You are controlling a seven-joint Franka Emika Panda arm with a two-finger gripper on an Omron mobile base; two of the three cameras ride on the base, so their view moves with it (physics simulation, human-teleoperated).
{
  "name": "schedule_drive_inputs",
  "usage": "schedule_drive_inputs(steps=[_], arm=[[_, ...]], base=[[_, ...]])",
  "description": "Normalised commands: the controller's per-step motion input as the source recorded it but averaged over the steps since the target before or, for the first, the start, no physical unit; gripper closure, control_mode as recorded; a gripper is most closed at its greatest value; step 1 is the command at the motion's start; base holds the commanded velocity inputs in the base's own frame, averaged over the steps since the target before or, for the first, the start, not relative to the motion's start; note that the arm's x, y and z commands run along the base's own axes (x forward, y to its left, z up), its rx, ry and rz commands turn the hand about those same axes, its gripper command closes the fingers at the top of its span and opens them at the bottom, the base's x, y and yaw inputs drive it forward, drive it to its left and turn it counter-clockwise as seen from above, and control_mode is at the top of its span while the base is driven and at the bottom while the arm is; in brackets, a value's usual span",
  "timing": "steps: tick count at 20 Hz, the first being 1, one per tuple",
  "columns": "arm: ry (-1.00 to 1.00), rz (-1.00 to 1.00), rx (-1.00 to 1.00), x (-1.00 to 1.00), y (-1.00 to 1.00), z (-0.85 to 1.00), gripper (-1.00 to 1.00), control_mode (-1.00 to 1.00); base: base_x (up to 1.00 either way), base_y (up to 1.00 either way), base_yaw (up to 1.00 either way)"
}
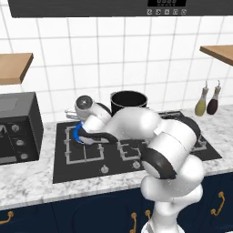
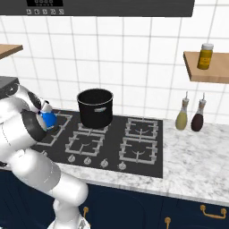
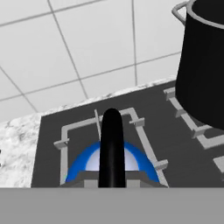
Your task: Pick the kettle from the counter and place it on a stove burner. Then turn the burner on.
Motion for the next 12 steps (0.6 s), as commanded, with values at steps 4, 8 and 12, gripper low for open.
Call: schedule_drive_inputs(steps=[4,8,12], arm=[[0.00,-0.05,-0.02,0.05,0.09,-0.46,1.00,-1.00],[0.00,-0.03,0.00,0.01,0.13,-0.50,1.00,-1.00],[-0.01,-0.01,0.00,0.05,0.03,-0.28,1.00,-1.00]], base=[[0.00,0.00,0.00],[0.00,0.00,0.00],[0.00,0.00,0.00]])
